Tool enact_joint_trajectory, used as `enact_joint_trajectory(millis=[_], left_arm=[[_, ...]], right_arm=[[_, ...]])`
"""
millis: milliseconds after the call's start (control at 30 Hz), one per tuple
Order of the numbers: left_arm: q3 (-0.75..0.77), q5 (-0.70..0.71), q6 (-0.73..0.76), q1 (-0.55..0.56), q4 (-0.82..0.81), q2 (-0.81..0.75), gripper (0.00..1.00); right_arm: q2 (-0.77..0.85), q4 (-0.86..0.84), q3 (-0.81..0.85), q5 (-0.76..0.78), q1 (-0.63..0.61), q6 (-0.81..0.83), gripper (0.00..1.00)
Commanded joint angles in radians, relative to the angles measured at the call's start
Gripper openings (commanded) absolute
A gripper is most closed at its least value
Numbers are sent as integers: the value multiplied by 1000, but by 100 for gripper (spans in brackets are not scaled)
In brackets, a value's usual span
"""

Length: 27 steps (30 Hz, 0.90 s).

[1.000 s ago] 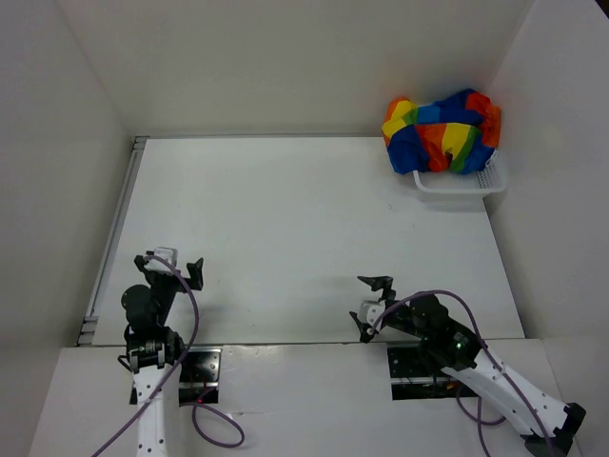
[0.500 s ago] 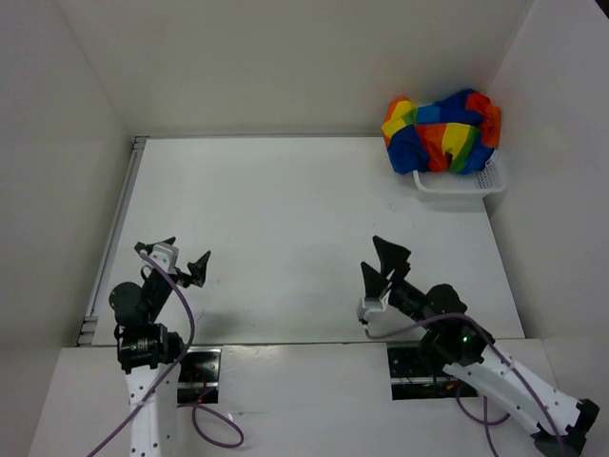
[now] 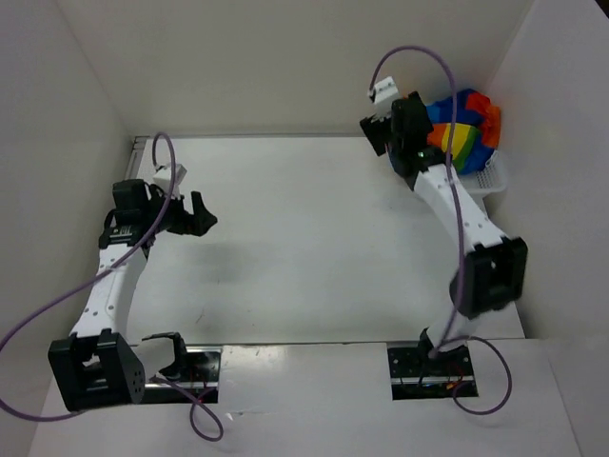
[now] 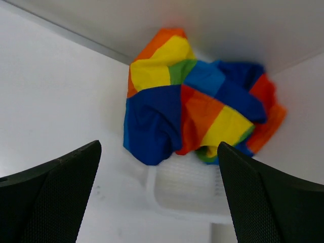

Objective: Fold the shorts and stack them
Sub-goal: Grab the shorts from the pile

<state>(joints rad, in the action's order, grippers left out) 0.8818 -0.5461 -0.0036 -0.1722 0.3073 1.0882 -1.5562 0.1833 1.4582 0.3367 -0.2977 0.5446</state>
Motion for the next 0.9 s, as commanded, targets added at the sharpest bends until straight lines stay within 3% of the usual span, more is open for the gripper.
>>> enact_joint_trajectory(millis=[0,67,167,400,433,467,500,567,600,633,700,867], left_arm=[[16,-29,4,22,121,3,100],[16,-29,4,22,98,12,100],[6,-29,4,13,98,22,100],[-15,-20,4,-16,119,62,100],[-15,-20,4,-16,110,62,100],[-15,-11,4,-16,110,62,100],[-15,-11,4,-16,110,62,100],[-15,-11,4,-16,119,72,100],[-15,-11,4,-16,119,72,100],[-15,-11,4,-16,119,72,100],[-24,-11,4,-16,119,72,100],[-33,-2,4,-16,110,62,100]], right_arm=[[-276,201,297,-5,92,-344,100],[-394,228,512,-33,153,-397,100],[-553,237,647,-44,173,-388,100],[-715,246,719,-80,218,-433,99],[-740,246,734,-80,218,-433,91],[-751,246,734,-80,218,-433,91],[-760,234,734,-46,218,-433,77],[-772,222,734,-25,227,-433,65],[-772,222,723,1,227,-433,52],[-772,211,723,16,227,-433,46],[-760,202,723,44,227,-433,40],[-705,183,723,87,218,-433,37]])
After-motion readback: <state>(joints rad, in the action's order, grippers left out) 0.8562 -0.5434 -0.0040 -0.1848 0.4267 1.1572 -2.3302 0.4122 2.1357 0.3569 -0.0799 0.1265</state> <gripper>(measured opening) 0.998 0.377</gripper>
